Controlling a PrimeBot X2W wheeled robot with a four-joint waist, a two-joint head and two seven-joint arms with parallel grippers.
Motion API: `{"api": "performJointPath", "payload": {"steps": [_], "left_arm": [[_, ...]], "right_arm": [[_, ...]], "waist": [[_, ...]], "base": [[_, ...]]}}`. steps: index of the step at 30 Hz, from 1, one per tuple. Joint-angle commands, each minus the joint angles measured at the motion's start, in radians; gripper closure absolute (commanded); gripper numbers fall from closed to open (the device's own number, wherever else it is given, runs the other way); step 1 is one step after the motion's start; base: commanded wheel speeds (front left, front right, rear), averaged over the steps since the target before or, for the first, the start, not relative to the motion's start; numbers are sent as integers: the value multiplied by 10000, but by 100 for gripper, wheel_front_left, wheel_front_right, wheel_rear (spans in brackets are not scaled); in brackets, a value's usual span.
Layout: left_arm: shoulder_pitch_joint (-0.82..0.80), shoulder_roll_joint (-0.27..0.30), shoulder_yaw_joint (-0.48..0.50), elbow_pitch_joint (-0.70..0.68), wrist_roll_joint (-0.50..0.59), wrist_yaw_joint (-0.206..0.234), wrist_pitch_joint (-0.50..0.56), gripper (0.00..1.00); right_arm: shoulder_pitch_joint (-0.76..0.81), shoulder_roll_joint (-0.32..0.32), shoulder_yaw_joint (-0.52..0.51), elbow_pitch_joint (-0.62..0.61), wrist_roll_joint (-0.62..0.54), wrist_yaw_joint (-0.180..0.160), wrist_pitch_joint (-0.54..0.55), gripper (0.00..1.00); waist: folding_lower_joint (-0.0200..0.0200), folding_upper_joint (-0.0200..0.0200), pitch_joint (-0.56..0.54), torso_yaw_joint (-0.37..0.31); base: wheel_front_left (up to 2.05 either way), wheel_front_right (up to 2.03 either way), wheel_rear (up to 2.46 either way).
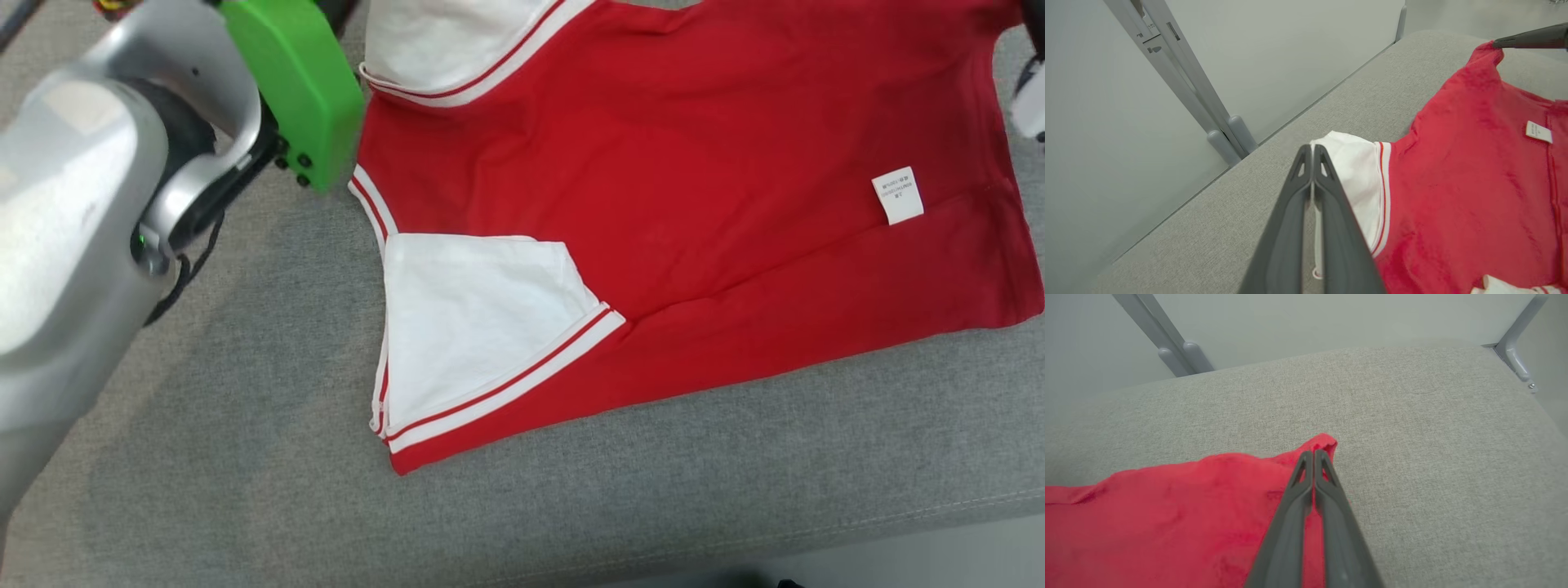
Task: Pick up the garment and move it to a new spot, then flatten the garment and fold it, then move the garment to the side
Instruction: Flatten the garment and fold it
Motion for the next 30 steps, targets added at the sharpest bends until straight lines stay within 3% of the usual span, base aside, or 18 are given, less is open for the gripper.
{"api": "performJointPath", "payload": {"steps": [1,13,23,30], "left_arm": [[406,255,-2,-366,-53,146,22,100],[3265,1493,516,-3933,-1220,1610,-127,100],[5107,2003,700,-5223,-1965,2309,-526,100],[6329,2156,574,-5647,-1860,2673,-1215,100]], "right_arm": [[317,-171,-62,-282,274,4,69,100],[2933,-1086,-961,-2347,1882,2,160,100],[4639,-1220,-1333,-2770,2434,2,-462,100],[5501,-1011,-1573,-2666,2755,2,-884,100]], "waist": [[0,0,-137,137],[0,0,-469,591],[0,0,-558,670],[0,0,-745,651]], "base": [[0,0,0],[0,0,0],[0,0,0],[0,0,0]]}}
